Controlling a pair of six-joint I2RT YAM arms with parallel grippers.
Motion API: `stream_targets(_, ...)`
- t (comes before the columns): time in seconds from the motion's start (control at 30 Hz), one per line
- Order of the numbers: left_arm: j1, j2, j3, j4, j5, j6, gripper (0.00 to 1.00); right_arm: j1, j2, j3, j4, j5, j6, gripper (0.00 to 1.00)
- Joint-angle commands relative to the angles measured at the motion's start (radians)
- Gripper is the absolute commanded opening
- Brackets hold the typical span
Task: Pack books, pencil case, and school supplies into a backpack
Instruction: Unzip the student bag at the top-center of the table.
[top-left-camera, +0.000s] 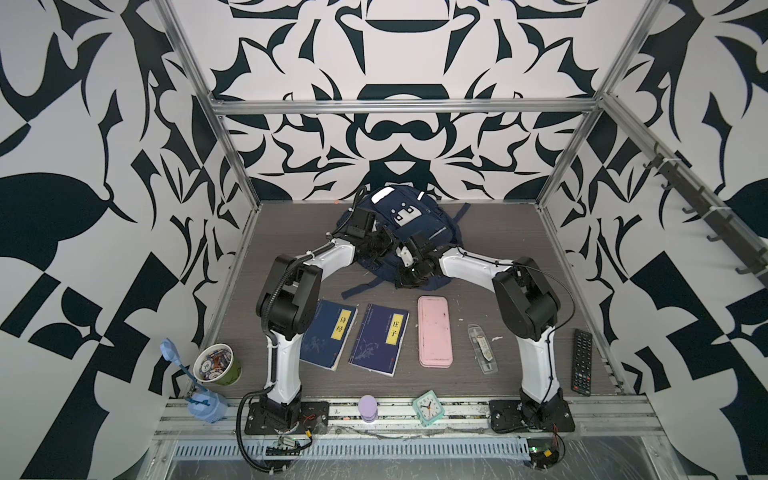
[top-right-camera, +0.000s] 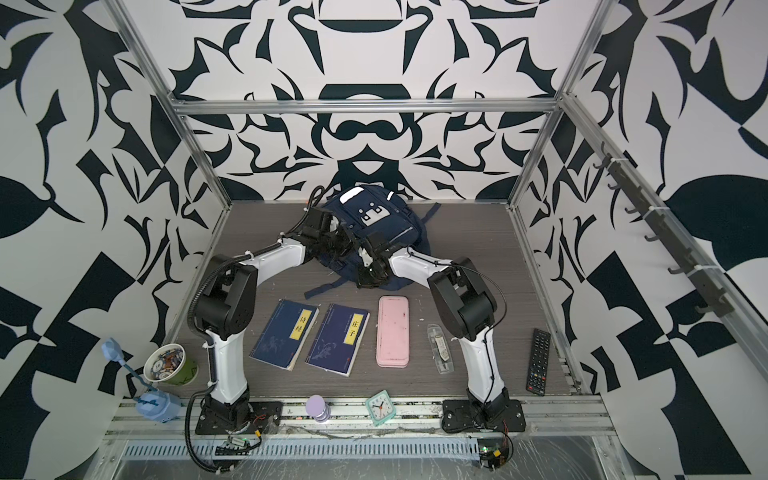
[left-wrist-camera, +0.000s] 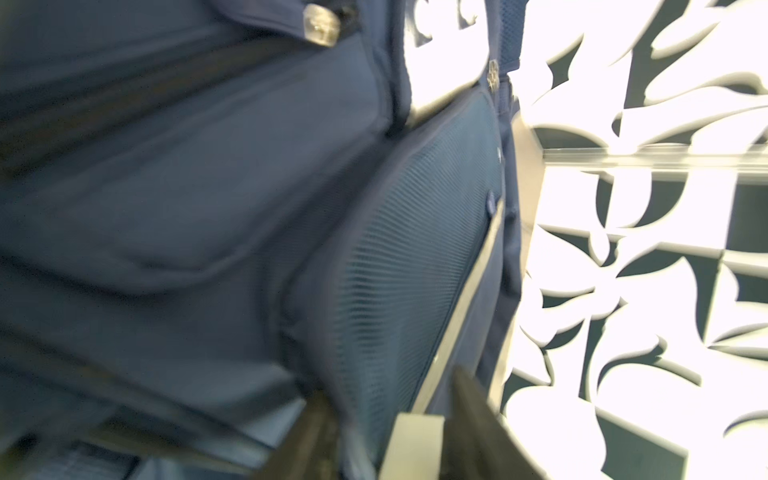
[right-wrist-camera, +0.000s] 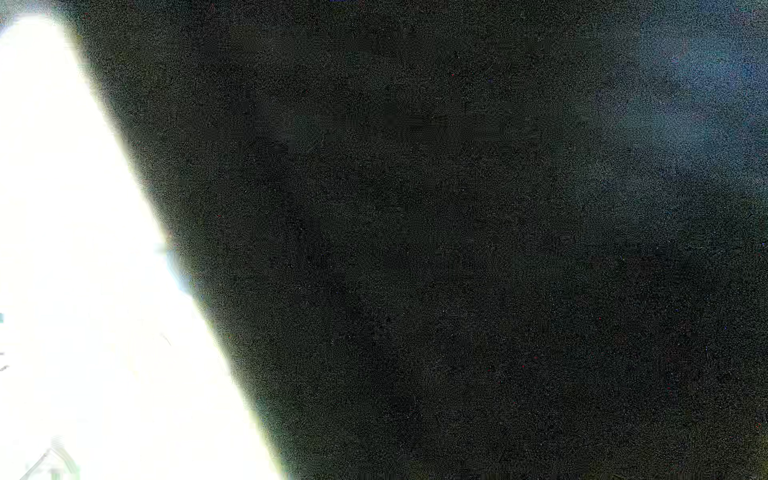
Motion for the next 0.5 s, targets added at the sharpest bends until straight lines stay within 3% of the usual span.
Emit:
stream_targets(0.0, 0.028, -0.054, 0.016, -0.103, -0.003, 0.13, 0.56, -0.063, -0.116, -0.054, 0.042, -0.006, -0.025, 0.0)
stream_targets(0.3, 0.052, -0.099, 0.009, -0.24, -0.109, 0.276, 0.58, -0.211, -0.228, -0.177, 0.022, -0.013, -0.071, 0.0)
stream_targets(0.47, 0.073, -0.028, 0.065, -0.272, -0.077, 0.287, 0.58, -0.224, -0.235, -0.182, -0.01, -0.001, -0.093, 0.0)
